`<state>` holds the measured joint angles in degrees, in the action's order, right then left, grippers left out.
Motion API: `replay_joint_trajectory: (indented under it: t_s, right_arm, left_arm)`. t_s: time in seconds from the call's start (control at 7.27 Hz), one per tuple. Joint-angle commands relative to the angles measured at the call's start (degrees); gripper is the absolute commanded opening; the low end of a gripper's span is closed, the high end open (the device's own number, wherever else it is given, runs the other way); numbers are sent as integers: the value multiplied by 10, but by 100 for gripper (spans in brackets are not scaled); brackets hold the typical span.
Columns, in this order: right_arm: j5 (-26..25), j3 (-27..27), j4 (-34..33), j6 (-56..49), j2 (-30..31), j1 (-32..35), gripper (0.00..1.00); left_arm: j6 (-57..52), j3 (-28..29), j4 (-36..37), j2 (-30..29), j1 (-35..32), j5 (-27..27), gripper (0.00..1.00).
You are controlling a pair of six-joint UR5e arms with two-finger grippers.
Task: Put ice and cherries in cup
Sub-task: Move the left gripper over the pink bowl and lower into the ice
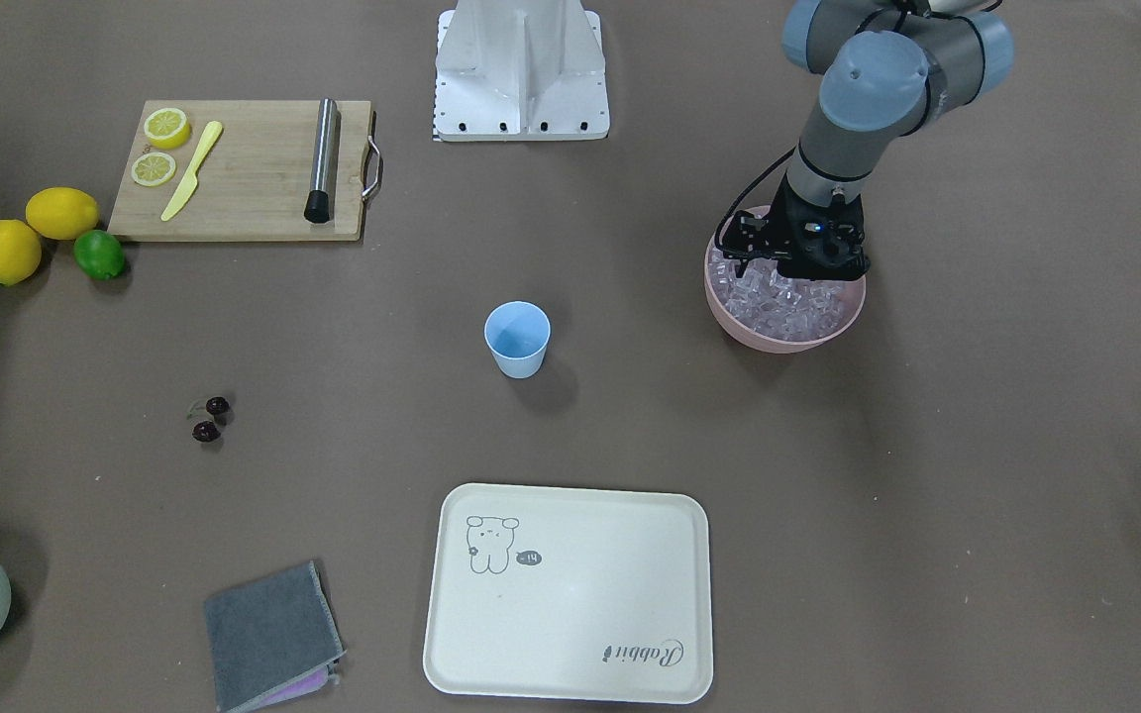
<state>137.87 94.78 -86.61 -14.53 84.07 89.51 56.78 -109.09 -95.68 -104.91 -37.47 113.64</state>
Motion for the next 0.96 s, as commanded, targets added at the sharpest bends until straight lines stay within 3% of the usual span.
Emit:
replay_joint_trajectory:
  t_s: [0.0,0.41,0.55,0.83]
  right_arm:
    - [-1,51,0,0,41,13,99]
    - [-2,59,0,-4,56,14,99]
    - [-4,59,0,-6,56,14,99]
    - [-3,59,0,-7,62,14,99]
  left_arm:
    - [36,10,-48,15,11,4,97]
    - [43,12,-65,23,25,1,97]
    - [43,12,-65,23,25,0,89]
    - [40,10,-65,19,24,1,59]
